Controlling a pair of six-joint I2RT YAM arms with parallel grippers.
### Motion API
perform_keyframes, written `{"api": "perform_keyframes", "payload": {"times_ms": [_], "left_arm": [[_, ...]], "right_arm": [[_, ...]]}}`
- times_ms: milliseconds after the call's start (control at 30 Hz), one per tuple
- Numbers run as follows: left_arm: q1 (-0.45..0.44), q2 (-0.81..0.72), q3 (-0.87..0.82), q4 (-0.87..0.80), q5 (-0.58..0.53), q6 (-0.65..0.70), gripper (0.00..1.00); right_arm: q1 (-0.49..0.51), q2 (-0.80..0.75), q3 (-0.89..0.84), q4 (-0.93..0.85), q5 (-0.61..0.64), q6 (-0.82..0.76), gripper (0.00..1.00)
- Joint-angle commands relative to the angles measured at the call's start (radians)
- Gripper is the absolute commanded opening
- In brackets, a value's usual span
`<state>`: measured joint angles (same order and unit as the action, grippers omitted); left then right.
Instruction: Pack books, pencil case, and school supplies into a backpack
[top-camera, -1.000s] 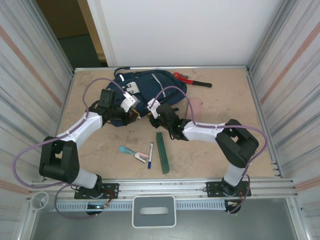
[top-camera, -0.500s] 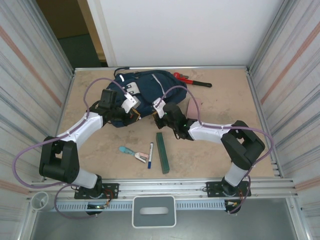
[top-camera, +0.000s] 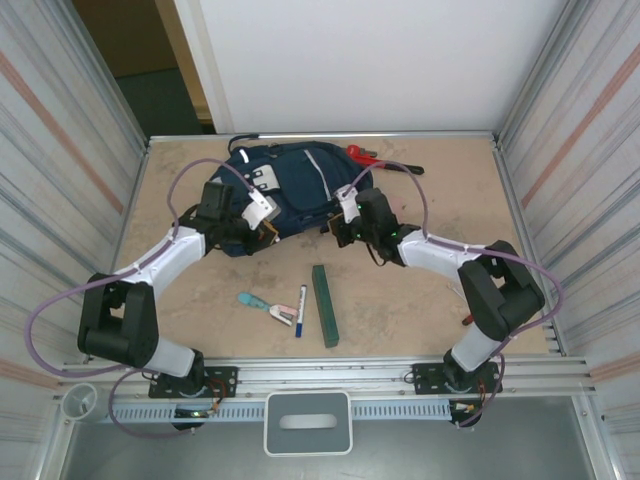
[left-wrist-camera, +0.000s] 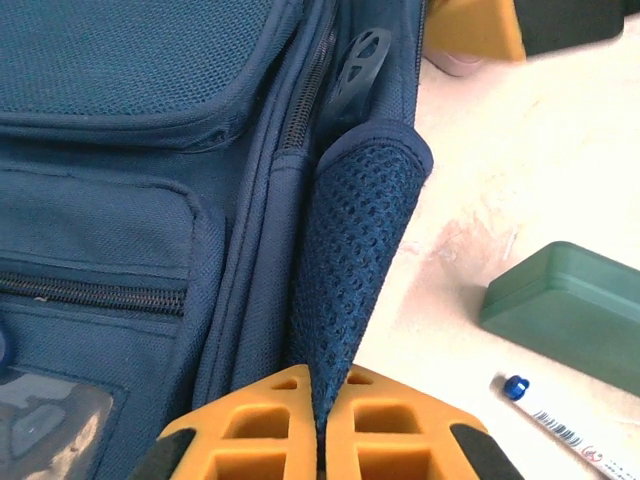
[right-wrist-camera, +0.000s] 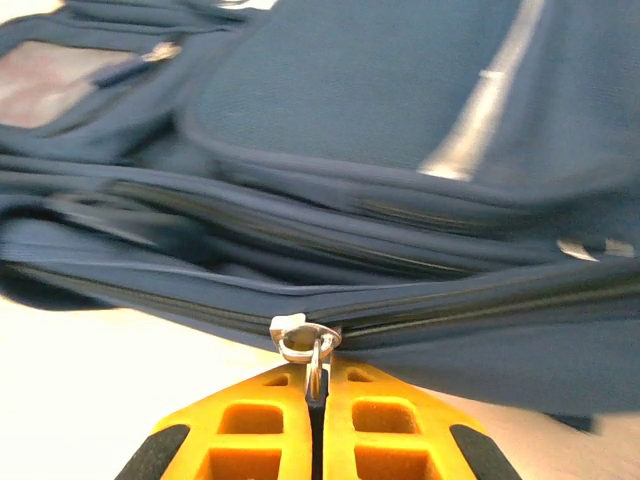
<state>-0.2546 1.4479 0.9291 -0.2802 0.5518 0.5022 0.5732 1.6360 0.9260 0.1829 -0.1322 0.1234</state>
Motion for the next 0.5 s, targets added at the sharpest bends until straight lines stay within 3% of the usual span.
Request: {"api": "perform_keyframes", "payload": {"times_ms": [0,133,267,367,467], "left_arm": [[0.034,-0.061,-0.008,0.041,-0.122,0.039,0.00],[0.016,-0.044,-0.004,0.029,-0.188,0.068,0.04],[-0.053,-0.075,-0.028,0.053,-0.147,0.130,0.41],[-0.113,-0.099,-0.064,0.142,-0.116,0.148,0.55],[-0.180,-0.074,-0.058,0.182,-0.135,0.191,0.60]], "right_arm": [[-0.091,-0.030,0.027,-0.144,0.038,0.103,0.00],[-0.045,-0.033,0.038,-0.131,-0.052,0.114,0.00],[0.016,-0.036,0.066,-0.107,-0.113,0.145,0.00],[0.044,-0.043,0.081,-0.089,-0.145,0.173,0.00],[0.054,-0.054,0.088,-0.063,-0.179,0.211,0.00]]}}
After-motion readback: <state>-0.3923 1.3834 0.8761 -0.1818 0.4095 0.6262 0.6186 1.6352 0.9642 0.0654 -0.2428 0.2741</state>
